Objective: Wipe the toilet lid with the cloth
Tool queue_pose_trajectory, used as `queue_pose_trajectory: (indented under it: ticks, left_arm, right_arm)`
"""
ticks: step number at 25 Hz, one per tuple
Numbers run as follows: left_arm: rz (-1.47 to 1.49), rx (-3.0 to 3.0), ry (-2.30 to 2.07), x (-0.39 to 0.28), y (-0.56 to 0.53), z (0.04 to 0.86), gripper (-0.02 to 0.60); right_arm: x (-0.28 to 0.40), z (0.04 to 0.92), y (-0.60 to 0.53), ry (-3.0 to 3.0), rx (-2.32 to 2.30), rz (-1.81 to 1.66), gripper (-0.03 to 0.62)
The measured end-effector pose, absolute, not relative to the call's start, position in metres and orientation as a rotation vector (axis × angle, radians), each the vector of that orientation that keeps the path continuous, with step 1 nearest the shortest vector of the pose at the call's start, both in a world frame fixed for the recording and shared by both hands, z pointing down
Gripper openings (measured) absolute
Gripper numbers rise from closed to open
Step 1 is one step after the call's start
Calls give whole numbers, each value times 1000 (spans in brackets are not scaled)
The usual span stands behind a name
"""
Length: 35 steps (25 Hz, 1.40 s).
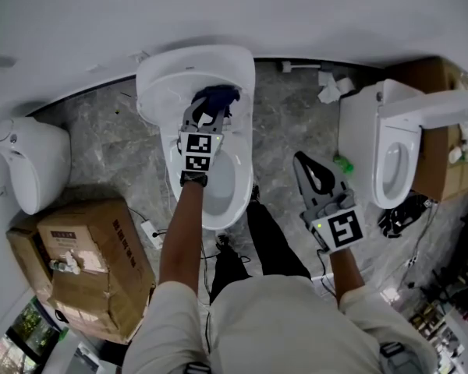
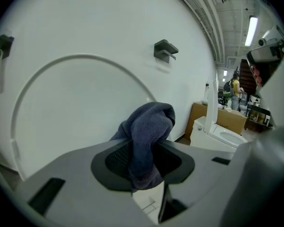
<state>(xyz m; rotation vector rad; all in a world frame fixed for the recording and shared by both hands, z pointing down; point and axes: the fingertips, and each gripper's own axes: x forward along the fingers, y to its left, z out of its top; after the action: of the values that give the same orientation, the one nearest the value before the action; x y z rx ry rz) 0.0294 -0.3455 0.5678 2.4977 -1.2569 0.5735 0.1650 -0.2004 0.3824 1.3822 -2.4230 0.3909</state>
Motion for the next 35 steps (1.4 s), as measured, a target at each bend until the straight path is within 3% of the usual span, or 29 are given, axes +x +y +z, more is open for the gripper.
queue_pose_trajectory:
  ticks: [15,24,29,35]
  left_arm:
    - [561,2323,-1467,-88,-355,592,123]
    - [648,2127,-1561,-166,-340,655,124]
    - [653,2112,-1492,-130,-338,688,124]
    - [427,2236,-1330,-9,-338,675,123]
  right_arm:
    - [129,404,-197,-2470,1263,409,30]
    - [120,428,-188,-2459,1223,446,30]
    - [127,441,-185,-2433,1213,467,29]
    - [147,451,-182,-2412,1271,559,31]
